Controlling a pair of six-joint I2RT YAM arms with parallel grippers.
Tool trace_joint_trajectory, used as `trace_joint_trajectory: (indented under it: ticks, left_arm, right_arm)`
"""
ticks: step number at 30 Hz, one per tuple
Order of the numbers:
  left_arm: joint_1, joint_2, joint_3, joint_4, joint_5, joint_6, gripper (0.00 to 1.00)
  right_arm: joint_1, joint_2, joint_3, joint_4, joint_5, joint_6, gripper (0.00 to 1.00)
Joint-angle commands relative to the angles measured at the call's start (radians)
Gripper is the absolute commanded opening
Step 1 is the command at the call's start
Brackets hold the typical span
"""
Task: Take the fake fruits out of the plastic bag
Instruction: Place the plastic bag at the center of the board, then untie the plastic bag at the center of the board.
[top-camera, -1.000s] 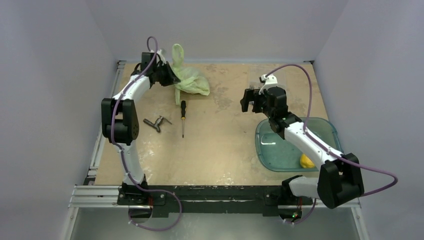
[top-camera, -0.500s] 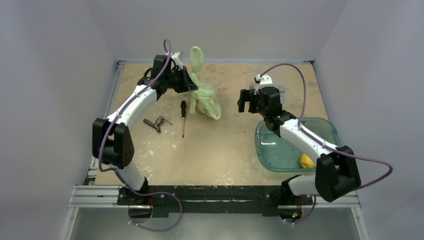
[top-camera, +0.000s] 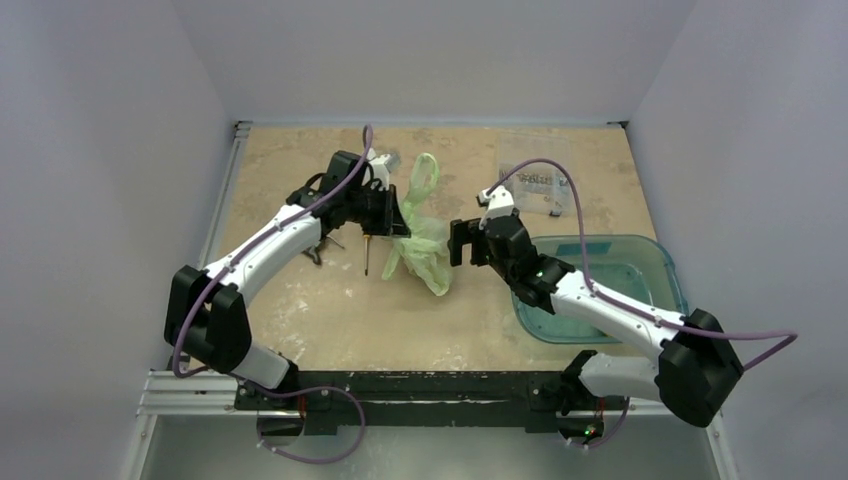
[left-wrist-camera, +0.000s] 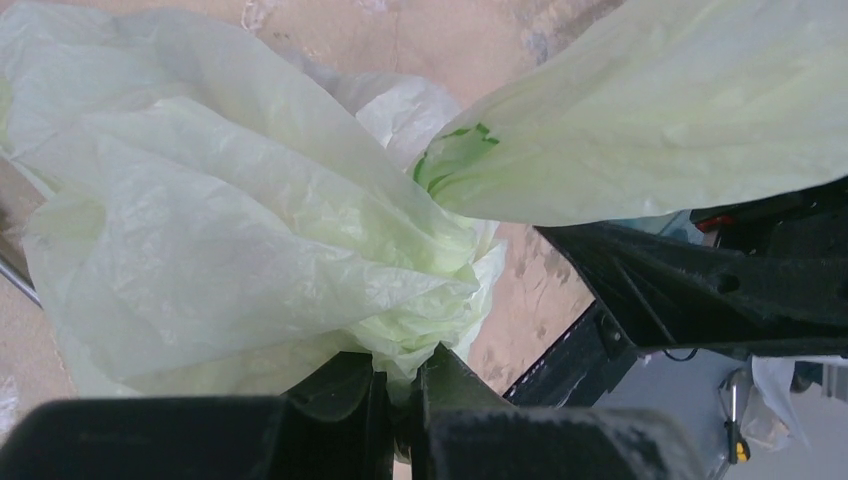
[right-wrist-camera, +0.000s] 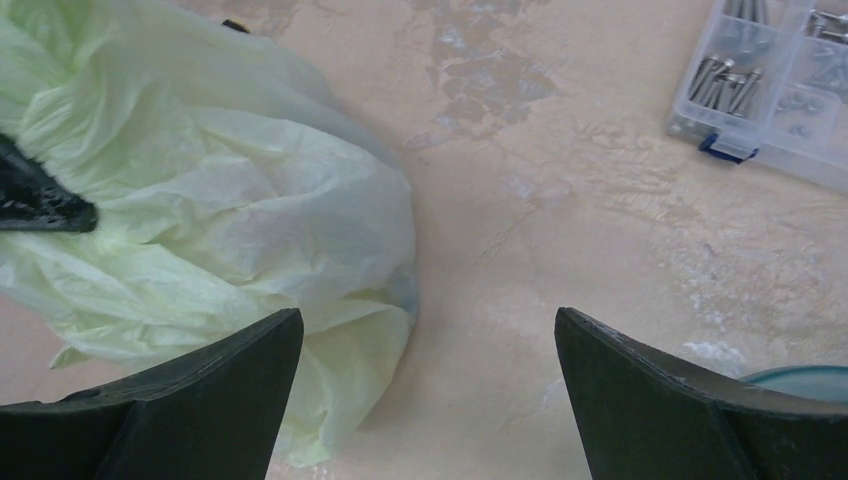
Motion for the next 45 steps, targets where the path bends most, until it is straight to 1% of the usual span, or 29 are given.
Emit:
trace_joint_trajectory:
  ticks: [1,3,5,6,7,10,12,14,15,17,18,20,22,23,25,27,28,30,32,34,37,39,40,41,42,43,44,45]
  left_arm:
    - [-0.014,-0.052,0.036,-0.071,0.053,0.118,0.00]
    - [-0.017,-0.037,0.043,-0.086,0.037,0.126,0.00]
    - [-0.017,-0.005,0.087,-0.128,0.062,0.149,0.01]
    - [-0.017,0.007,0.102,-0.143,0.066,0.156,0.05]
    - [-0.016,0.016,0.114,-0.153,0.073,0.166,0.12]
    - [-0.016,0.015,0.136,-0.194,0.067,0.202,0.39]
    - [-0.016,-0.008,0.137,-0.214,0.032,0.228,0.52]
    - [-0.016,-0.040,0.132,-0.217,-0.010,0.252,0.60]
    - [-0.016,-0.054,0.132,-0.220,-0.033,0.264,0.69]
    - [-0.013,-0.082,0.137,-0.234,-0.088,0.295,0.83]
    - [-0.012,-0.095,0.137,-0.240,-0.122,0.315,0.86]
    - [-0.003,-0.122,0.128,-0.235,-0.183,0.332,0.86]
    - [0.010,-0.133,0.124,-0.232,-0.221,0.335,0.84]
    - [0.018,-0.132,0.126,-0.234,-0.233,0.334,0.81]
    - [0.045,-0.131,0.131,-0.236,-0.240,0.322,0.78]
    - [0.082,-0.132,0.129,-0.223,-0.209,0.299,0.77]
    - [0.102,-0.135,0.122,-0.209,-0.171,0.286,0.76]
    - [0.140,-0.128,0.113,-0.186,-0.116,0.271,0.78]
    - [0.156,-0.095,0.137,-0.220,-0.082,0.277,0.79]
    - [0.156,-0.076,0.154,-0.261,-0.117,0.291,0.78]
    - [0.154,-0.099,0.134,-0.278,-0.197,0.307,0.71]
    - [0.147,-0.133,0.115,-0.277,-0.260,0.312,0.71]
    - [0.143,-0.153,0.099,-0.257,-0.285,0.315,0.73]
    - [0.142,-0.174,0.080,-0.228,-0.293,0.318,0.76]
    - [0.142,-0.190,0.063,-0.200,-0.290,0.317,0.79]
    - [0.142,-0.204,0.052,-0.182,-0.283,0.320,0.81]
    - [0.141,-0.218,0.045,-0.173,-0.279,0.323,0.82]
    - [0.140,-0.235,0.028,-0.155,-0.286,0.326,0.83]
  right_arm:
    - [0.102,-0.043,-0.005,0.002,0.092,0.038,0.99]
    - [0.133,-0.062,-0.023,0.027,0.093,0.044,0.99]
    - [0.152,-0.062,-0.024,0.043,0.090,0.050,0.99]
    - [0.160,-0.052,-0.016,0.038,0.090,0.059,0.99]
    - [0.166,-0.039,-0.007,0.034,0.087,0.069,0.99]
    - [0.196,-0.008,0.007,0.052,0.103,0.088,0.99]
    - [0.206,0.015,0.016,0.076,0.096,0.095,0.99]
    - [0.215,0.047,0.040,0.094,0.083,0.104,0.99]
    - [0.224,0.065,0.054,0.103,0.077,0.107,0.99]
    - [0.245,0.096,0.078,0.130,0.085,0.106,0.99]
    - [0.256,0.111,0.088,0.145,0.097,0.105,0.99]
    - [0.272,0.137,0.099,0.170,0.130,0.108,0.99]
    - [0.276,0.158,0.100,0.216,0.135,0.112,0.99]
    - [0.278,0.172,0.103,0.234,0.134,0.111,0.95]
    - [0.290,0.178,0.102,0.258,0.160,0.111,0.92]
    - [0.294,0.170,0.077,0.323,0.162,0.090,0.91]
    - [0.294,0.169,0.068,0.351,0.147,0.076,0.91]
    - [0.297,0.182,0.080,0.364,0.121,0.052,0.92]
    - [0.307,0.206,0.112,0.344,0.121,0.032,0.93]
    - [0.328,0.227,0.149,0.326,0.129,0.020,0.95]
    - [0.346,0.256,0.184,0.312,0.100,0.032,0.95]
    - [0.362,0.276,0.200,0.304,0.106,0.040,0.95]
    - [0.369,0.287,0.204,0.307,0.107,0.044,0.96]
    - [0.378,0.303,0.208,0.307,0.126,0.048,0.96]
    - [0.391,0.322,0.216,0.294,0.185,0.062,0.96]
    - [0.401,0.342,0.236,0.249,0.282,0.105,0.96]
    - [0.405,0.358,0.259,0.159,0.394,0.185,0.96]
    - [0.406,0.369,0.268,0.081,0.464,0.246,0.97]
